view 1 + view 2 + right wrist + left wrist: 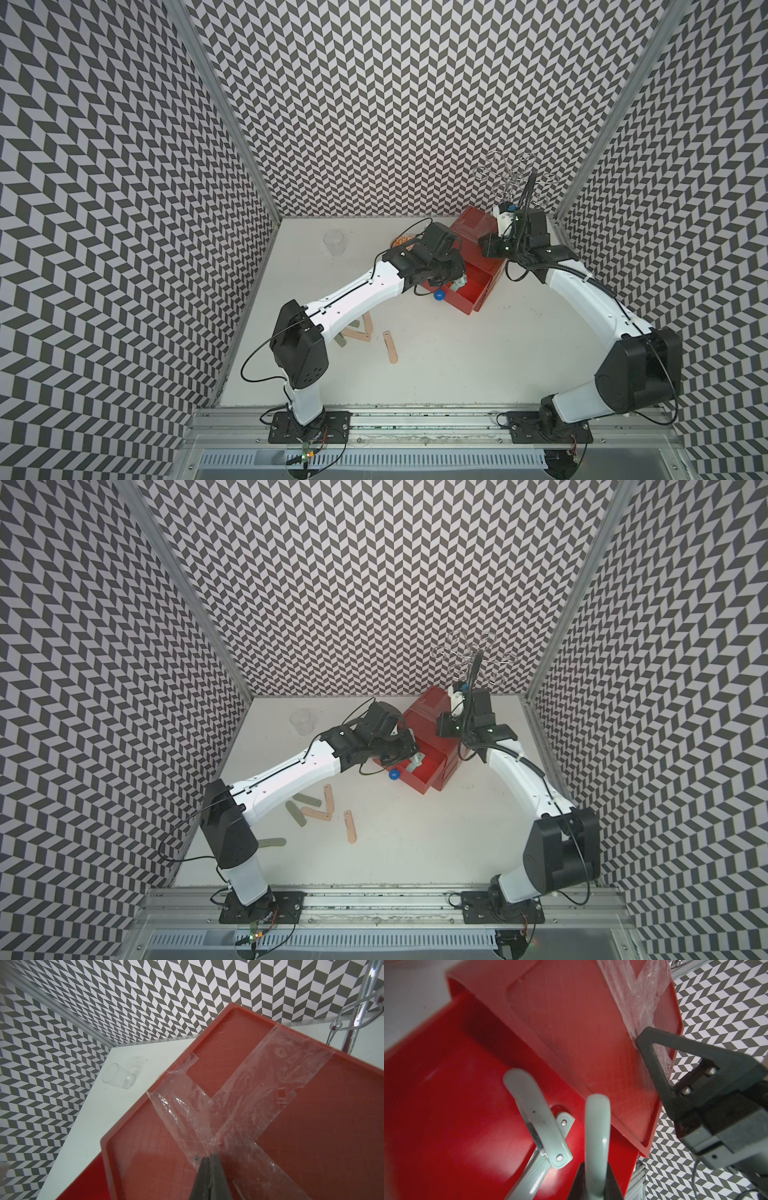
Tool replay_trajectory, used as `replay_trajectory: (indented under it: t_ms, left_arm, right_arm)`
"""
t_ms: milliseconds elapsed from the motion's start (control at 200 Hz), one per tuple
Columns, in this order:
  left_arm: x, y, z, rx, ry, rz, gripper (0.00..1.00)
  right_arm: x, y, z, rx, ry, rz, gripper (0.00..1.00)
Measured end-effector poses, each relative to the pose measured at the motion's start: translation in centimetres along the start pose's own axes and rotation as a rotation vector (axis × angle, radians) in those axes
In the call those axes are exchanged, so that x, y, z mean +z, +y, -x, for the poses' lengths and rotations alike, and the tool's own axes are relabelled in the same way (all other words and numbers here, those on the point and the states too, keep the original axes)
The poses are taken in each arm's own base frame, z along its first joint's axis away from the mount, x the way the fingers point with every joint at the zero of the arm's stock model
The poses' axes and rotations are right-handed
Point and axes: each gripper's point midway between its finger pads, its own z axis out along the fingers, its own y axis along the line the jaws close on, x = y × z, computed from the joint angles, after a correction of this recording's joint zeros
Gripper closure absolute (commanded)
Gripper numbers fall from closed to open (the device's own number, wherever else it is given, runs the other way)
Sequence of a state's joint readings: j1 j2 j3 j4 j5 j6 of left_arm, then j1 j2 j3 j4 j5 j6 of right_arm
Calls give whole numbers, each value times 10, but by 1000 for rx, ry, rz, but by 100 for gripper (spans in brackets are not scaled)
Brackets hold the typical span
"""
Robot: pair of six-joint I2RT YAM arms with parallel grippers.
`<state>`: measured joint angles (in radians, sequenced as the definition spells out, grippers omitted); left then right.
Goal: Place the fruit knives into the drawer by color
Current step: Place the fruit knife in the drawer.
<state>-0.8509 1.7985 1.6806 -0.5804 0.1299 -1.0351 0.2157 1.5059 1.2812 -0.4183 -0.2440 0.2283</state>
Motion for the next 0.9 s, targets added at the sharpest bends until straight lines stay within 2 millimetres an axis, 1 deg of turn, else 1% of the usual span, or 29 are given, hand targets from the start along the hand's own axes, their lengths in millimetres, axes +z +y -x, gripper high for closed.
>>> replay_trajectory:
  t_ms: [386,621,801,901]
  left_arm:
    - [5,4,-4,-7,14,6,100]
    - [14,11,-11,-9,37,22,100]
    - [15,10,-12,-12,38,19,100]
    - [15,10,-12,-12,38,19,96]
  right_arm:
    - [0,0,0,0,-1,1,99]
    - [0,0,0,0,-2,1,99]
    - [0,0,0,0,-1,2,99]
    - [0,0,0,0,-1,2,99]
